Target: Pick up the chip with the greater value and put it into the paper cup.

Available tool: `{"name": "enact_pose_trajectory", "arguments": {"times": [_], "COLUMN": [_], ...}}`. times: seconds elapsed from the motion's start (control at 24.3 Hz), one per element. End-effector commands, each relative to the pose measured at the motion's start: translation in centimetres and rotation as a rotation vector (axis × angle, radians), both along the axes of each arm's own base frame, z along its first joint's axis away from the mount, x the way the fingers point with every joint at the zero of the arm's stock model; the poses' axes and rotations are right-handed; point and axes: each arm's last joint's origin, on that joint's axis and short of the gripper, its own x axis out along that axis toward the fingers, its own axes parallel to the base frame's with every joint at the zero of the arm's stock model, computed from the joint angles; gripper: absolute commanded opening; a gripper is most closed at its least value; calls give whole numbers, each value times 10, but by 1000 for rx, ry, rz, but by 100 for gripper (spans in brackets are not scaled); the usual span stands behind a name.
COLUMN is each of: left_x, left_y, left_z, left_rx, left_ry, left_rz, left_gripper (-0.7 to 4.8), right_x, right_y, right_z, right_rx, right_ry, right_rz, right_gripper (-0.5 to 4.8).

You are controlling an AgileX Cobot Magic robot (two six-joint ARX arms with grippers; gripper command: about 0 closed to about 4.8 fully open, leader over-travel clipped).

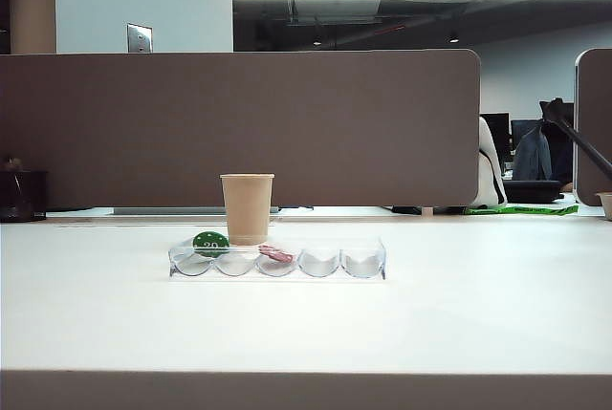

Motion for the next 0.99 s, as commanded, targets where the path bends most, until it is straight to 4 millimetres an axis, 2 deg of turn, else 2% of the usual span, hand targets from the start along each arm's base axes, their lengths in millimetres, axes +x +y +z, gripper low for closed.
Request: {"name": "enact_pose_trajectory", "arguments": {"times": [0.04, 0.21, 0.41, 0.58, 0.74, 0.99], "left_x": [-1, -1, 0, 5, 12, 20], "left_y": [-1, -3, -4, -6, -7, -10], "left_z": [2, 2, -3, -15, -35, -54], "left_rx": [72, 138, 157, 167, 174, 163], "left_ry": [-32, -55, -42, 1, 61, 58], "left_rz": [-37, -117, -129, -133, -90, -116], "left_gripper": [-6, -6, -6, -6, -6, -6], "right_x": [2, 3, 3, 3, 3, 3], "right_y": [-3, -6, -11, -15, -15, -14], "right_z": [-6, -9, -6, -6, -6, -6], "right_rx": [18, 33, 34, 70, 77, 76], "right_ry": [-7, -5, -35, -33, -32, -30], "right_rz": [0, 15, -37, -58, -31, 0], "right_gripper": [-5, -5, -5, -5, -5, -5]}}
